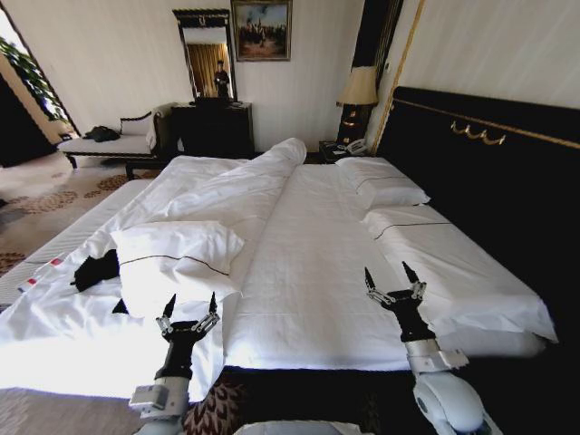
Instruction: Fold the clothes on the bed.
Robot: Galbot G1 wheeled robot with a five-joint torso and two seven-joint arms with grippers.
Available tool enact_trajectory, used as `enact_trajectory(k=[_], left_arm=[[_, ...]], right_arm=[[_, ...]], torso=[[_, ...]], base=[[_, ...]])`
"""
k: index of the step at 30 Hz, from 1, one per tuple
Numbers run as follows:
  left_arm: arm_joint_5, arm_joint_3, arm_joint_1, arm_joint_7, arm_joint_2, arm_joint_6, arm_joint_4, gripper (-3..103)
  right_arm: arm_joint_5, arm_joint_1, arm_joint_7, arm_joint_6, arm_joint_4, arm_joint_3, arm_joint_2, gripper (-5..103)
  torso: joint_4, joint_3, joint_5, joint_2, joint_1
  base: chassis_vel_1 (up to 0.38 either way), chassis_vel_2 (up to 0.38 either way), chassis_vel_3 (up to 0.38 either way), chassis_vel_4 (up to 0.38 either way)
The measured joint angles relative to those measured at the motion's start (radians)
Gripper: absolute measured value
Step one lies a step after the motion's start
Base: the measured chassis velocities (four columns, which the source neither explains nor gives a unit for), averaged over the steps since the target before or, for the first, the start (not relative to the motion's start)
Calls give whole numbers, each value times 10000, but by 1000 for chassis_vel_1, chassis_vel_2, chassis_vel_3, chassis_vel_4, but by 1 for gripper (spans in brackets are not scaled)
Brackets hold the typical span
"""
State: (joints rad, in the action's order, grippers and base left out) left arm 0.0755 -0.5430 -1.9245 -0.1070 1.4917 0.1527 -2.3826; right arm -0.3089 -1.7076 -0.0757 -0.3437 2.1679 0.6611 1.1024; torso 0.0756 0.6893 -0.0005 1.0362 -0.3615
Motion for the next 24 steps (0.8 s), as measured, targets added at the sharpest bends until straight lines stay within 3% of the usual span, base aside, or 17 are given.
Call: enact_trajectory(k=[24], left_arm=[[-239, 51, -116, -45, 372, 228, 1, 100]], right_arm=[[555, 26, 138, -371, -131, -159, 702, 100]], torso=[[0, 1, 1, -1, -1]], base=[[9, 11, -7, -9]])
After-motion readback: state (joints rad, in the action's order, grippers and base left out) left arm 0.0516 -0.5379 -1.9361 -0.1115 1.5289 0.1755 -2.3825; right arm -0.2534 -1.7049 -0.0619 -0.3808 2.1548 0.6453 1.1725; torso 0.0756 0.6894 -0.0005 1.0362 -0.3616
